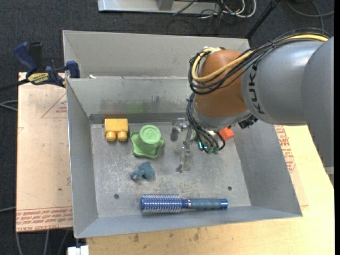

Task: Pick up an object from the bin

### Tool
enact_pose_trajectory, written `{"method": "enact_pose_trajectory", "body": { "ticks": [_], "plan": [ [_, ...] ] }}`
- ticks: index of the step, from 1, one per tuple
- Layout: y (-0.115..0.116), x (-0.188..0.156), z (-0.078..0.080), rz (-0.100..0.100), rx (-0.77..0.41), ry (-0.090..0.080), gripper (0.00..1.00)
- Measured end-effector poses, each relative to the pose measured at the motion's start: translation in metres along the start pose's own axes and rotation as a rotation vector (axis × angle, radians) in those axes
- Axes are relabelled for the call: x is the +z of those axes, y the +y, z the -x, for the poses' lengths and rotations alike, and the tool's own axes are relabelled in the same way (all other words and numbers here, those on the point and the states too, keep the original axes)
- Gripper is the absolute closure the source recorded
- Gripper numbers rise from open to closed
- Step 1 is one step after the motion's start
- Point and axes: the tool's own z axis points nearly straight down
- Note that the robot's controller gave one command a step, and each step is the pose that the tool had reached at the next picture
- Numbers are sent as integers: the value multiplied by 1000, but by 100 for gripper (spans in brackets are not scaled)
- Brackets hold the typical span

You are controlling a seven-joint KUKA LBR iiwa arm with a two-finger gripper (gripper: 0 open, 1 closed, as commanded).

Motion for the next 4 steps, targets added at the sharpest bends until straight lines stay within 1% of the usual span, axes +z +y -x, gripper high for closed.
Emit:
{"method": "enact_pose_trajectory", "body": {
  "ticks": [1, 2, 3, 4],
  "plan": [
    [39, -59, -54, 1, -96, -9, 0],
    [132, 35, -102, 2, -134, 0, 0],
    [63, 57, -99, -1, -295, -24, 0],
    [63, 61, -104, -1, -299, -6, 100]
  ]
}}
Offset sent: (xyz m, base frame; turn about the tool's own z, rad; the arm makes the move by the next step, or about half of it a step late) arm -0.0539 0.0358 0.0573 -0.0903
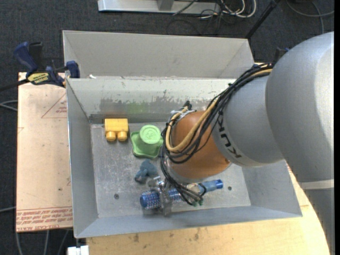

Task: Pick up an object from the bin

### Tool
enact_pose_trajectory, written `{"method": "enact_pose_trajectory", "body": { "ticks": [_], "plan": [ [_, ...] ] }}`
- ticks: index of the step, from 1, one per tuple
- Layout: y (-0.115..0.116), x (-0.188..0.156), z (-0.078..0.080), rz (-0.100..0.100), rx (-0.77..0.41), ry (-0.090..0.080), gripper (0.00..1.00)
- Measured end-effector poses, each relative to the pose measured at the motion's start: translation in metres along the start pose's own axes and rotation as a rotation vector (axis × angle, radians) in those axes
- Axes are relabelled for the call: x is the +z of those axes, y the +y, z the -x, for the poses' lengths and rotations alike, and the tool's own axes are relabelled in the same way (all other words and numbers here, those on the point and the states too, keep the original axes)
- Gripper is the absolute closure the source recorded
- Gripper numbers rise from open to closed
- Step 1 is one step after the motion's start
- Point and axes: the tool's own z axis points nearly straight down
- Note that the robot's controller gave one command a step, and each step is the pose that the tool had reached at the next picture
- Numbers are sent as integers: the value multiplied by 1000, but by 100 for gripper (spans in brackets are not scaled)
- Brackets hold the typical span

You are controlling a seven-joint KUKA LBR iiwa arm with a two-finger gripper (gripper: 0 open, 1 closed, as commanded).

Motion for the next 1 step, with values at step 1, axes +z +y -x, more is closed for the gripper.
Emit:
{"method": "enact_pose_trajectory", "body": {
  "ticks": [1],
  "plan": [
    [-12, -153, 27, -1, 15, -10, 100]
  ]
}}
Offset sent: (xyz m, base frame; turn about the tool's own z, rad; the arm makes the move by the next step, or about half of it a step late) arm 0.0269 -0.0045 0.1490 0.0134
